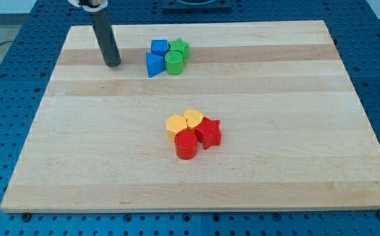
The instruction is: Push the blue cube with blue triangle slightly to the down
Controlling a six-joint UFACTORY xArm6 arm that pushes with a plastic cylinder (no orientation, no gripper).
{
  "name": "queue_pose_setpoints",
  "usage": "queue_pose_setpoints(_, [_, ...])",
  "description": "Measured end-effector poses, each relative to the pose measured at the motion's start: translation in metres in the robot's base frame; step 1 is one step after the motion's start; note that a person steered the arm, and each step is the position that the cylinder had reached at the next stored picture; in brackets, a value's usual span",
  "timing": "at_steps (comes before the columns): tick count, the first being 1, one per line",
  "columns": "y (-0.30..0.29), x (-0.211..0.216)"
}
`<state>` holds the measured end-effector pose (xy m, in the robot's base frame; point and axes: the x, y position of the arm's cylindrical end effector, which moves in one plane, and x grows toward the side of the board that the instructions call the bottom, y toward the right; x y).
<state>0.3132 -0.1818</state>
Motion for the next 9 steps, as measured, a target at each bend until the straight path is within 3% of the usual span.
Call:
queue_pose_setpoints(2, [0.007,-0.047])
queue_pose_setpoints(5, [0.094,-0.067])
queue_pose_setpoints(9, [0.094,0.023])
